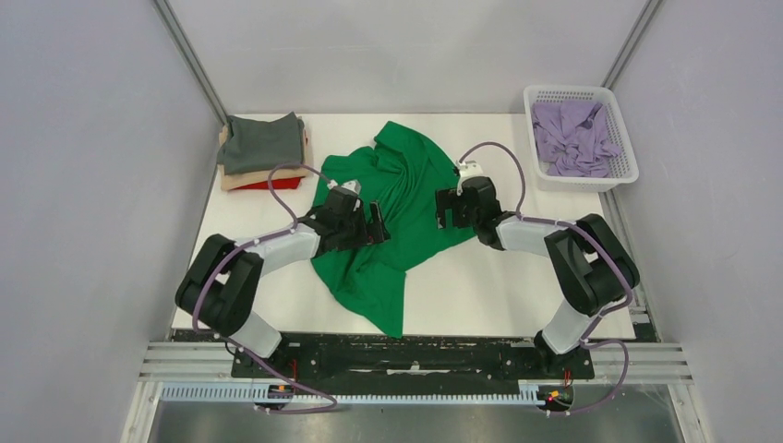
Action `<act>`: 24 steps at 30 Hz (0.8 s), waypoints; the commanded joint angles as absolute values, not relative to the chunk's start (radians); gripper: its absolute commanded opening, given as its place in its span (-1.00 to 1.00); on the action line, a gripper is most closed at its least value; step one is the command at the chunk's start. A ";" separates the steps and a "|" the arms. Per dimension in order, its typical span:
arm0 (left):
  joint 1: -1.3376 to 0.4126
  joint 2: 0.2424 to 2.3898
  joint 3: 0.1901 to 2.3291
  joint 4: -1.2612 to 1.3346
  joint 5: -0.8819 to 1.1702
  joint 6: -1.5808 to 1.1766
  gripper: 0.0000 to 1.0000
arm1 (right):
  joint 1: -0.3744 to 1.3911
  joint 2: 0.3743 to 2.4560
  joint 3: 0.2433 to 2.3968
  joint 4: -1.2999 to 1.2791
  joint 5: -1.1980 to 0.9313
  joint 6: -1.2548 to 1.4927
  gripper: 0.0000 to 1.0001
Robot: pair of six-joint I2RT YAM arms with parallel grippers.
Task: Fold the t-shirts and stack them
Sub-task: Flatten out the tshirt
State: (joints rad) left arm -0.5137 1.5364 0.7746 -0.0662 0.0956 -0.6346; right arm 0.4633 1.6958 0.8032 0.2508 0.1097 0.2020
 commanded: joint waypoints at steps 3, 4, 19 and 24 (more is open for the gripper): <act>-0.506 1.713 0.927 -0.098 -0.043 -0.646 0.99 | 0.425 1.674 0.705 0.253 0.115 0.248 0.96; -0.504 1.753 0.968 -0.103 -0.053 -0.637 0.99 | 0.423 1.664 0.674 0.252 0.113 0.259 0.96; -0.486 2.074 1.558 -0.255 -0.071 -0.527 0.99 | 0.619 1.287 0.464 0.125 0.097 0.301 0.96; -0.486 1.732 1.282 -0.248 -0.155 -0.507 0.99 | 0.618 1.154 0.529 0.065 0.207 0.291 0.96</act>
State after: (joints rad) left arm -0.4885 2.0300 1.4372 -0.2245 -0.0704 -0.5587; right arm 0.6212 1.2564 0.4511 0.1253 0.1001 0.2878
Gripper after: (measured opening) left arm 0.994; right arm 0.979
